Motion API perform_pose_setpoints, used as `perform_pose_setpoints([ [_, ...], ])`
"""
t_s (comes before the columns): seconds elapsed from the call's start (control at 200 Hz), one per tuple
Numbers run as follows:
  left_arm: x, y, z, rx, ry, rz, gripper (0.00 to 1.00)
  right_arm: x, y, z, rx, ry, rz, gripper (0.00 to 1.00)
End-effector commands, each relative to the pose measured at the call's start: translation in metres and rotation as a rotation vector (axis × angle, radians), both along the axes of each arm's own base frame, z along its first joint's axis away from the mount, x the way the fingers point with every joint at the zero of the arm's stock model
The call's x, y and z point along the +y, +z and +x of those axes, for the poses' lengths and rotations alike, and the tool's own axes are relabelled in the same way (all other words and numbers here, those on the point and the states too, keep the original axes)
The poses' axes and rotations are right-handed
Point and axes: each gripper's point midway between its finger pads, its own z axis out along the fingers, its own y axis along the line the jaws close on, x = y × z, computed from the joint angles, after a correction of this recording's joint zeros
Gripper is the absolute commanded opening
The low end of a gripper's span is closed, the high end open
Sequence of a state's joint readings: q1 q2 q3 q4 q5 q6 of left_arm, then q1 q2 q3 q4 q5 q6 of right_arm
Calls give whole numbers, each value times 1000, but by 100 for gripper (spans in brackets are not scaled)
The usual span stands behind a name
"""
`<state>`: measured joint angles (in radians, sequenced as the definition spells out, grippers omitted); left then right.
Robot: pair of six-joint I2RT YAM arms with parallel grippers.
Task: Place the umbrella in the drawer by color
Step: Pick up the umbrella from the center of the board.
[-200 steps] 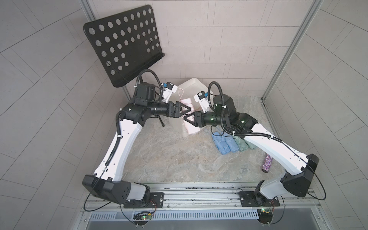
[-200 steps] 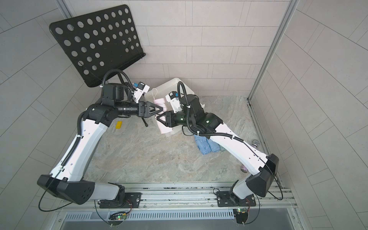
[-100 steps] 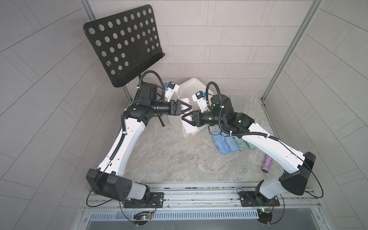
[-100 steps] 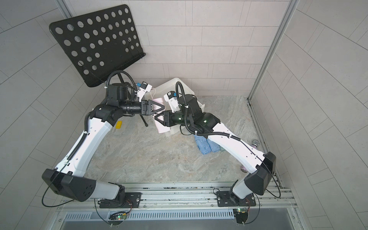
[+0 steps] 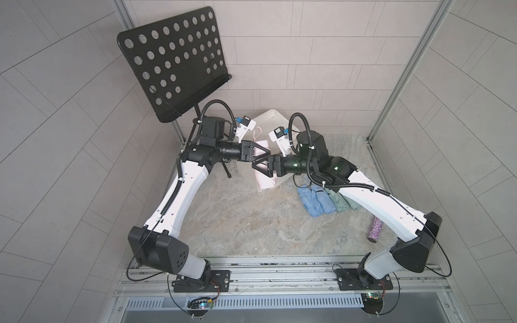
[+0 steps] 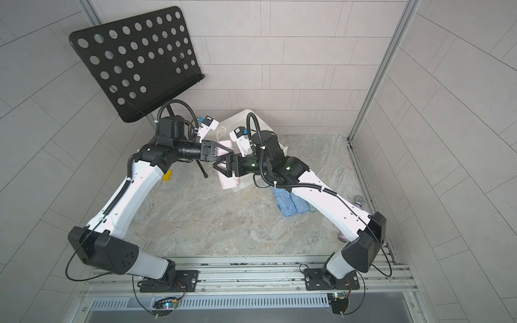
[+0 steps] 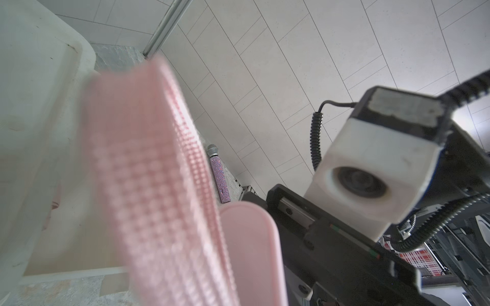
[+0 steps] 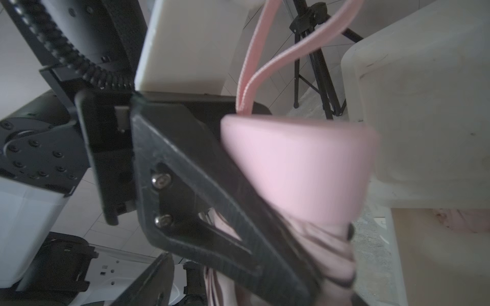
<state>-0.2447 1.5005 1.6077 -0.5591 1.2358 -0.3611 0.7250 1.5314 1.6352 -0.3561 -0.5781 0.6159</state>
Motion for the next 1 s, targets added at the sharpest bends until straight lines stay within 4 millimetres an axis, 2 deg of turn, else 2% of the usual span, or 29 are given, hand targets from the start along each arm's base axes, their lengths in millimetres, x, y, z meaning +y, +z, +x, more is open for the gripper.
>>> perform_pose_setpoints([
  [0.0, -3, 27, -17, -58, -109, -63, 27, -8, 20, -14, -20, 88, 33, 85],
  [0.115, -4, 36, -24, -74, -163, -84, 27, -14, 12, -18, 21, 140, 42, 86],
  [0.26, -4, 45, -31, -82, -218, -116, 28, -13, 6, -33, 73, 239, 68, 86],
  [0.46, -6, 42, -28, -58, -238, -128, 29, -11, 10, -41, 83, 285, 109, 84],
  [0.766, -6, 39, -28, -49, -240, -127, 29, -19, 15, -35, 88, 270, 131, 79],
  [0.996, -7, 36, -26, -46, -239, -125, 29, -13, 13, -28, 111, 267, 151, 67],
])
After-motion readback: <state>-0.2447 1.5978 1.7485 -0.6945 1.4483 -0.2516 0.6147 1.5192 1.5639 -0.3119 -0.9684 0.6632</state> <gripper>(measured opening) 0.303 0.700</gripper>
